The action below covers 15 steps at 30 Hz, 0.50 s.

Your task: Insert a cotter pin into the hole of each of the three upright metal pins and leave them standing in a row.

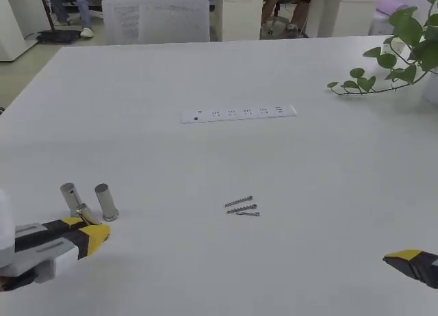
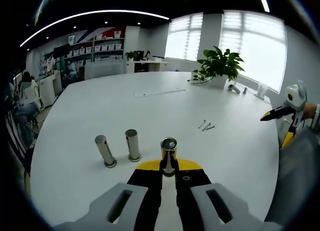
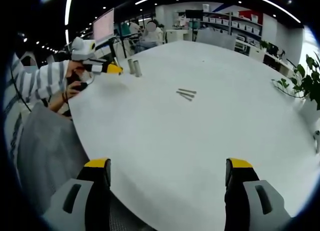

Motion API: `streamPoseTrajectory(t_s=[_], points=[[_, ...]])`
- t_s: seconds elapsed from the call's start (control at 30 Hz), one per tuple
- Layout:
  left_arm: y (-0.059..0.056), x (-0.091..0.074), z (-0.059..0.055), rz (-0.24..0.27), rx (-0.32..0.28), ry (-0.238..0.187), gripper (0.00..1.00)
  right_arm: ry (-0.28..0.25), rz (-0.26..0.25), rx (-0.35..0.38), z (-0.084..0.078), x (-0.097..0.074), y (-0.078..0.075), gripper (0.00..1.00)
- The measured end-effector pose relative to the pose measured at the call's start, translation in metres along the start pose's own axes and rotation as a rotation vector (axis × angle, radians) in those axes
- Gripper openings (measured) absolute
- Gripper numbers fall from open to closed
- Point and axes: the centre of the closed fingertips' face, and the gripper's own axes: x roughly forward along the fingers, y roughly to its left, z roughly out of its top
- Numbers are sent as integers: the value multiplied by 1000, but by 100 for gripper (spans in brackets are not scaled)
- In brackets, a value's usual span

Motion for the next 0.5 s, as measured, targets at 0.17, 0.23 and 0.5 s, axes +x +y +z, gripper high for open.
streamPoseTrajectory(t_s=[0.17,0.23,0.5], points=[[-17,-2,9,-75,62,4,7,0,1,2,-1,0,0,96],[-24,-2,9,-107,111,25,7,0,1,3,-1,0,0,96],[-41,0,8,-174,148,46,7,-1,-7,11,-1,-2,-2,97]])
